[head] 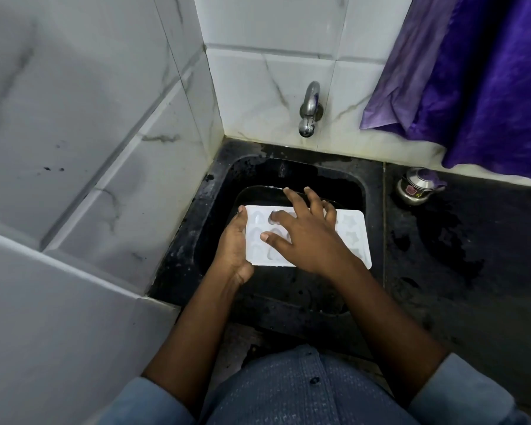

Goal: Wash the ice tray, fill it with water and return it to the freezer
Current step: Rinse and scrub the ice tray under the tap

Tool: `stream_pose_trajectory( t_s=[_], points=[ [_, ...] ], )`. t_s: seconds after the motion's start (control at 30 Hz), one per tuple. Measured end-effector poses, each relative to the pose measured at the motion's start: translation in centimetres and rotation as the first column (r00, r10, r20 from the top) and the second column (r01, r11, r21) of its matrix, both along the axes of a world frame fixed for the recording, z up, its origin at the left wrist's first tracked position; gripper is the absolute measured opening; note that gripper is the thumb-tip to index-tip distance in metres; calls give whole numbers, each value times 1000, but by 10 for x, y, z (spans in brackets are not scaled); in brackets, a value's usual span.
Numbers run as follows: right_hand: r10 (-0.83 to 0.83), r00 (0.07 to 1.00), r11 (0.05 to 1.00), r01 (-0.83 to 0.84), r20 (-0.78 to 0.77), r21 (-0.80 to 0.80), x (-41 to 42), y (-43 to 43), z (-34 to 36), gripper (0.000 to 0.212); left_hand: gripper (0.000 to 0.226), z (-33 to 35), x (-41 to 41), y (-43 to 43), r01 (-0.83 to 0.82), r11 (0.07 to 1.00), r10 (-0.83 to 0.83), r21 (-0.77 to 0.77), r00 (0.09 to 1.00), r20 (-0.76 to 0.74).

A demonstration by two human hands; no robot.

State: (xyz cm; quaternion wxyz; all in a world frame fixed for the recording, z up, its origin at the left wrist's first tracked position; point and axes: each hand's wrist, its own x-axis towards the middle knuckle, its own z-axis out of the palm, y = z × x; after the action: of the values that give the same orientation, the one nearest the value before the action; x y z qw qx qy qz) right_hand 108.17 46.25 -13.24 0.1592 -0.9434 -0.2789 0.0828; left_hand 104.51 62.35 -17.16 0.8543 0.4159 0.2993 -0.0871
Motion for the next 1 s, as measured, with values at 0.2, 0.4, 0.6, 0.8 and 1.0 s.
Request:
stream_pose_trajectory(
  t_s=[0.2, 0.4, 0.6, 0.8, 1.0],
  points=[
    [2, 1000, 998, -3, 19, 58, 2, 0, 1, 44, 73, -2, -1, 1, 17, 1000, -17, 1, 1000, -3],
    [95, 995, 994, -96, 24, 50, 1, 14, 5, 50, 68, 6, -4, -6, 7, 1000, -7, 24, 1000, 4],
    [100, 995, 995, -100, -23, 9, 1, 20, 7, 52, 68, 3, -3, -4, -11, 1000, 11, 2, 1000, -9],
    [99, 995, 995, -99, -29, 8, 0, 21, 7, 49, 70, 0, -4, -2, -16, 1000, 16, -1, 1000, -5],
    [114, 993, 993, -114, -27, 20, -2, 22, 5, 51, 71, 0, -5, -1, -9, 1000, 9, -11, 1000, 3]
  ],
)
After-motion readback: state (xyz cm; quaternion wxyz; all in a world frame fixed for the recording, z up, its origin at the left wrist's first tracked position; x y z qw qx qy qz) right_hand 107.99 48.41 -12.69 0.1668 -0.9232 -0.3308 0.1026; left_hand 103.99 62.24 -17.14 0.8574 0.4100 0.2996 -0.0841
